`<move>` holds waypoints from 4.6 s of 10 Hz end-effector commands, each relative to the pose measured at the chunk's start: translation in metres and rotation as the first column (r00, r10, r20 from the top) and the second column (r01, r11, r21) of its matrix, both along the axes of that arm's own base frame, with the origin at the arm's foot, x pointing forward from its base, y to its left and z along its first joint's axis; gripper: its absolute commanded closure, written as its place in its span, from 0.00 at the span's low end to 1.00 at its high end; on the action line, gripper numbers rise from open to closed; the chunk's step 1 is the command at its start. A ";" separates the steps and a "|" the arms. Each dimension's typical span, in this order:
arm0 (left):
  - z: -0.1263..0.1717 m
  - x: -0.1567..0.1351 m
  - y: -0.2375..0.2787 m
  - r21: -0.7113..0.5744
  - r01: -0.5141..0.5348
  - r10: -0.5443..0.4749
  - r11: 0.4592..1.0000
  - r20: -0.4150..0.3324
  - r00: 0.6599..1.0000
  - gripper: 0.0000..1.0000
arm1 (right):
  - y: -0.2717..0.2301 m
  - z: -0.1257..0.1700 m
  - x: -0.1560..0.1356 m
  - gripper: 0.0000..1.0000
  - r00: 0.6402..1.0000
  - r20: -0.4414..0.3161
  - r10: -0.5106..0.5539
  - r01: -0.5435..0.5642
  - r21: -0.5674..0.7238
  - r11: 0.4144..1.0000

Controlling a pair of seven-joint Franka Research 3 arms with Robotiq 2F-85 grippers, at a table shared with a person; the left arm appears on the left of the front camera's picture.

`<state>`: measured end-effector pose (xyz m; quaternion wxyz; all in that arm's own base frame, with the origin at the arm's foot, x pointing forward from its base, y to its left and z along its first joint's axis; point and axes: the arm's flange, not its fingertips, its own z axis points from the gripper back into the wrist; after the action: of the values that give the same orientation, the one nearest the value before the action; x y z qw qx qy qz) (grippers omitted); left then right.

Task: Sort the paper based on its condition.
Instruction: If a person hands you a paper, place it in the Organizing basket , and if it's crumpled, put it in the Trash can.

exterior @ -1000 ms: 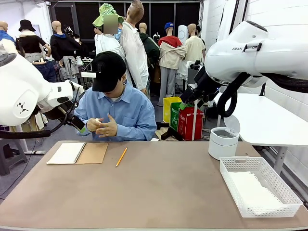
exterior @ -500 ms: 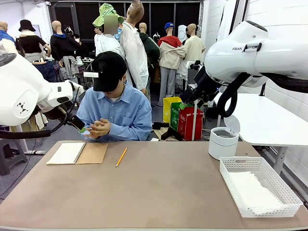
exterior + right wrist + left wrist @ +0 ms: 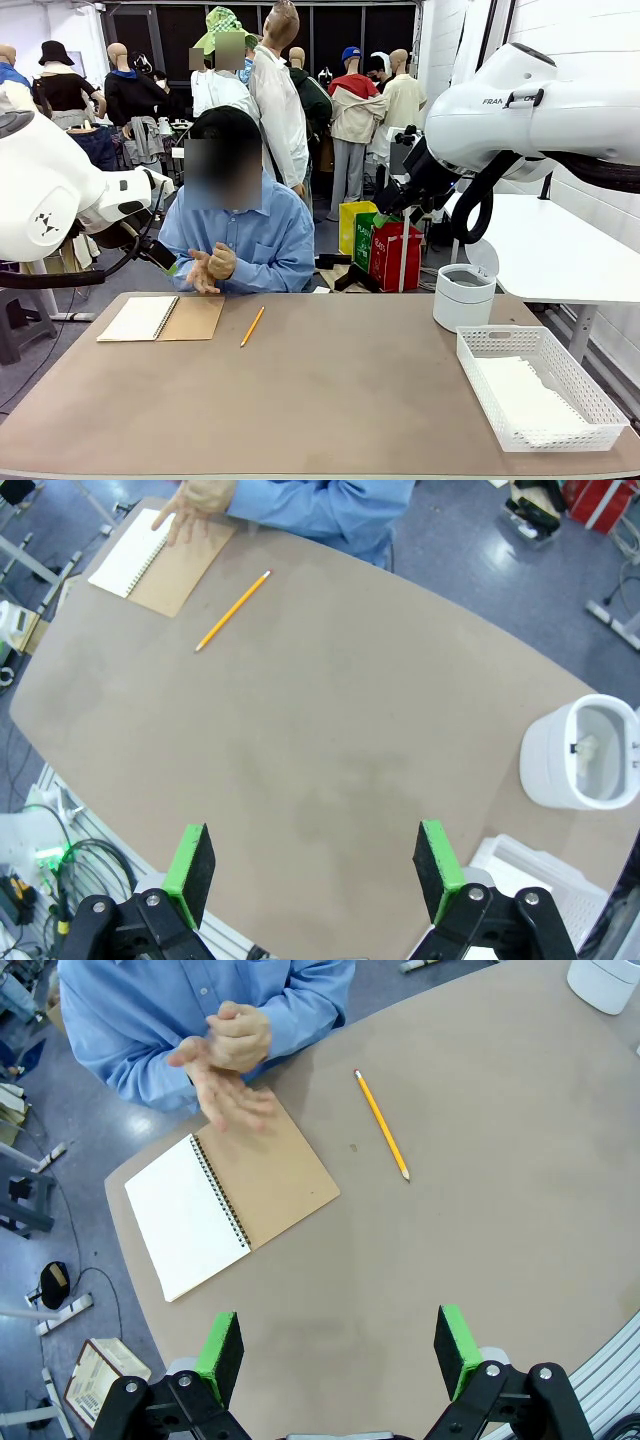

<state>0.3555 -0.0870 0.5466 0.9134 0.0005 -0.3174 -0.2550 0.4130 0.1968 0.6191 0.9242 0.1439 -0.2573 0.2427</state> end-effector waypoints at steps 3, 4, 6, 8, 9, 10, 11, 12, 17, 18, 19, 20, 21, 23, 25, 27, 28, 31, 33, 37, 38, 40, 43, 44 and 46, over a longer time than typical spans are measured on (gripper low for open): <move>0.000 0.000 0.001 -0.002 -0.002 0.002 1.000 0.000 1.000 0.00 | 0.000 0.000 0.000 0.00 1.000 -0.003 0.001 -0.001 -0.002 1.000; 0.000 0.000 0.001 -0.002 -0.002 0.002 1.000 0.000 1.000 0.00 | 0.000 0.000 0.000 0.00 1.000 -0.003 0.001 -0.001 -0.002 1.000; 0.000 0.000 0.001 -0.002 -0.002 0.002 1.000 0.000 1.000 0.00 | 0.000 0.000 0.000 0.00 1.000 -0.003 0.001 -0.001 -0.002 1.000; 0.000 0.000 0.001 -0.002 -0.002 0.002 1.000 0.000 1.000 0.00 | 0.000 0.000 0.000 0.00 1.000 -0.003 0.001 -0.001 -0.002 1.000; 0.000 0.000 0.001 -0.002 -0.002 0.002 1.000 0.000 1.000 0.00 | 0.000 0.000 0.000 0.00 1.000 -0.003 0.001 -0.001 -0.002 1.000; 0.000 0.000 0.001 -0.002 -0.002 0.002 1.000 0.000 1.000 0.00 | 0.000 0.000 0.000 0.00 1.000 -0.003 0.001 -0.001 -0.002 1.000; 0.000 0.000 0.001 -0.002 -0.002 0.002 1.000 0.000 1.000 0.00 | 0.000 0.000 0.000 0.00 1.000 -0.003 0.001 -0.001 -0.002 1.000; 0.000 0.000 0.001 -0.002 -0.002 0.002 1.000 0.000 1.000 0.00 | 0.000 0.000 0.000 0.00 1.000 -0.003 0.001 -0.001 -0.002 1.000; 0.000 0.000 0.001 -0.002 -0.002 0.002 1.000 0.000 1.000 0.00 | 0.000 0.000 0.000 0.00 1.000 -0.003 0.001 -0.001 -0.002 1.000; 0.000 0.000 0.001 -0.002 -0.002 0.002 1.000 0.000 1.000 0.00 | 0.000 0.000 0.000 0.00 1.000 -0.003 0.001 -0.001 -0.002 1.000; 0.000 0.000 0.001 -0.002 -0.002 0.002 1.000 0.000 1.000 0.00 | 0.000 0.000 0.000 0.00 1.000 -0.003 0.001 -0.001 -0.002 1.000; 0.000 0.000 0.001 -0.002 -0.002 0.002 1.000 0.000 1.000 0.00 | 0.000 0.000 0.000 0.00 1.000 -0.003 0.001 -0.001 -0.002 1.000; 0.000 0.000 0.001 -0.002 -0.002 0.002 1.000 0.000 1.000 0.00 | 0.000 0.000 0.000 0.00 1.000 -0.003 0.001 -0.001 -0.002 1.000; 0.000 0.000 0.001 -0.002 -0.002 0.002 1.000 0.000 1.000 0.00 | 0.000 0.000 0.000 0.00 1.000 -0.003 0.001 -0.001 -0.002 1.000; 0.000 0.000 0.001 -0.002 -0.002 0.002 1.000 0.000 1.000 0.00 | 0.000 0.000 0.000 0.00 1.000 -0.003 0.001 -0.001 -0.002 1.000; 0.000 0.000 0.001 -0.002 -0.002 0.002 1.000 0.000 1.000 0.00 | 0.000 0.000 0.000 0.00 1.000 -0.003 0.001 -0.001 -0.002 1.000; 0.000 0.000 0.001 -0.002 -0.002 0.002 1.000 0.000 1.000 0.00 | 0.000 0.000 0.000 0.00 1.000 -0.003 0.001 -0.001 -0.002 1.000; 0.000 0.000 0.001 -0.002 -0.002 0.002 1.000 0.000 1.000 0.00 | 0.000 0.000 0.000 0.00 1.000 -0.003 0.001 -0.001 -0.002 1.000; 0.000 0.000 0.001 -0.002 -0.002 0.002 1.000 0.000 1.000 0.00 | 0.008 -0.006 0.003 0.00 1.000 -0.011 0.002 -0.002 -0.021 1.000; 0.000 0.000 0.001 -0.002 -0.002 0.002 1.000 0.000 1.000 0.00 | 0.036 -0.038 0.010 0.00 0.999 -0.052 0.015 -0.017 -0.044 0.999; 0.000 0.000 0.001 -0.002 -0.002 0.002 1.000 0.000 1.000 0.00 | 0.043 -0.045 0.011 0.00 0.999 -0.037 0.000 -0.002 -0.064 0.998; 0.000 0.000 0.001 -0.002 -0.002 0.002 1.000 0.000 1.000 0.00 | 0.054 -0.063 0.017 0.00 1.000 -0.013 -0.018 0.017 -0.083 0.996; 0.000 0.000 0.001 -0.002 -0.002 0.002 1.000 0.000 1.000 0.00 | 0.055 -0.060 0.018 0.00 0.999 -0.033 0.017 -0.019 -0.074 0.997; 0.000 0.000 0.001 -0.002 -0.002 0.002 1.000 0.000 1.000 0.00 | 0.055 -0.060 0.018 0.00 0.999 -0.033 0.017 -0.019 -0.074 0.997; 0.000 0.000 0.001 -0.002 -0.002 0.002 1.000 0.000 1.000 0.00 | 0.055 -0.060 0.018 0.00 0.999 -0.033 0.017 -0.019 -0.074 0.997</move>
<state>0.3555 -0.0871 0.5466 0.9133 0.0005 -0.3174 -0.2551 0.4321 0.2540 0.5600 0.9313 0.1084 -0.2342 0.2572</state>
